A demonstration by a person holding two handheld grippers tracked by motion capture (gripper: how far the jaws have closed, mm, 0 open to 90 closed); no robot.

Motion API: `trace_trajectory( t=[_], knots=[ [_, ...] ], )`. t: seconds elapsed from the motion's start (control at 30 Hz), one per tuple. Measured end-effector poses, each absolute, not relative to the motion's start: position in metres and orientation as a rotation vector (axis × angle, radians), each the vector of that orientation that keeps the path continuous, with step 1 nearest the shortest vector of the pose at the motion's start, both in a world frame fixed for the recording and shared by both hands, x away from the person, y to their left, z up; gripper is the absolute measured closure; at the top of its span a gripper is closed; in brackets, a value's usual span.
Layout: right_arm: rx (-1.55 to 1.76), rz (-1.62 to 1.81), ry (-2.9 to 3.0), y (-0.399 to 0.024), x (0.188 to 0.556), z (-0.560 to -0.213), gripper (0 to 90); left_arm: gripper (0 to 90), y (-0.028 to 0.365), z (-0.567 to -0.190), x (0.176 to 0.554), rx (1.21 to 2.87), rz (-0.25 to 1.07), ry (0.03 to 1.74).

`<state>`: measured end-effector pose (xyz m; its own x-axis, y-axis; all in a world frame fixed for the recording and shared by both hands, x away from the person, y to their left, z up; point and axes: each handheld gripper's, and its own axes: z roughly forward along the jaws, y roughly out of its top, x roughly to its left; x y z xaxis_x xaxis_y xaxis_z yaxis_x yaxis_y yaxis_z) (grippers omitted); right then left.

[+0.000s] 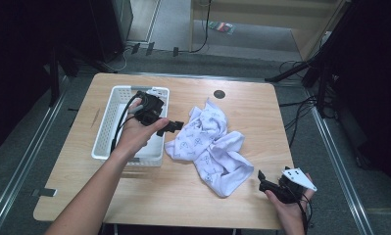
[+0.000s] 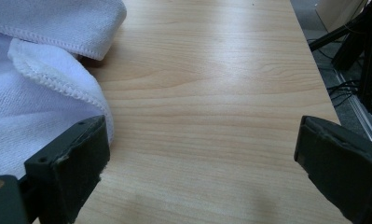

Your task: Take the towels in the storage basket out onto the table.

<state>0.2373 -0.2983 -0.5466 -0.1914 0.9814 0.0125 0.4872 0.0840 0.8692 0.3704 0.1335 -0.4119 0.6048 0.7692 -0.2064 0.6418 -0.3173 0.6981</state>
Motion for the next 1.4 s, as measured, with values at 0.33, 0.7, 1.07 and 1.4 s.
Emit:
trace_trajectory(
  t=[0.33,0.7,1.07,1.4],
  knots=[
    [1.458,1.026,1.752,-0.298,0.238,-0.547,3.2,0.0,0.172,-0.409,0.348,2.004,0.284,1.141],
    [1.463,1.023,1.747,-0.298,0.237,-0.547,3.3,0.0,0.205,-0.417,0.322,1.952,0.399,1.174],
    [1.464,1.019,1.748,-0.298,0.237,-0.547,3.4,0.0,0.244,-0.433,0.286,1.825,0.510,1.206],
    [1.471,1.014,1.746,-0.298,0.238,-0.547,3.4,0.0,0.279,-0.455,0.259,1.752,0.566,1.253]
  ],
)
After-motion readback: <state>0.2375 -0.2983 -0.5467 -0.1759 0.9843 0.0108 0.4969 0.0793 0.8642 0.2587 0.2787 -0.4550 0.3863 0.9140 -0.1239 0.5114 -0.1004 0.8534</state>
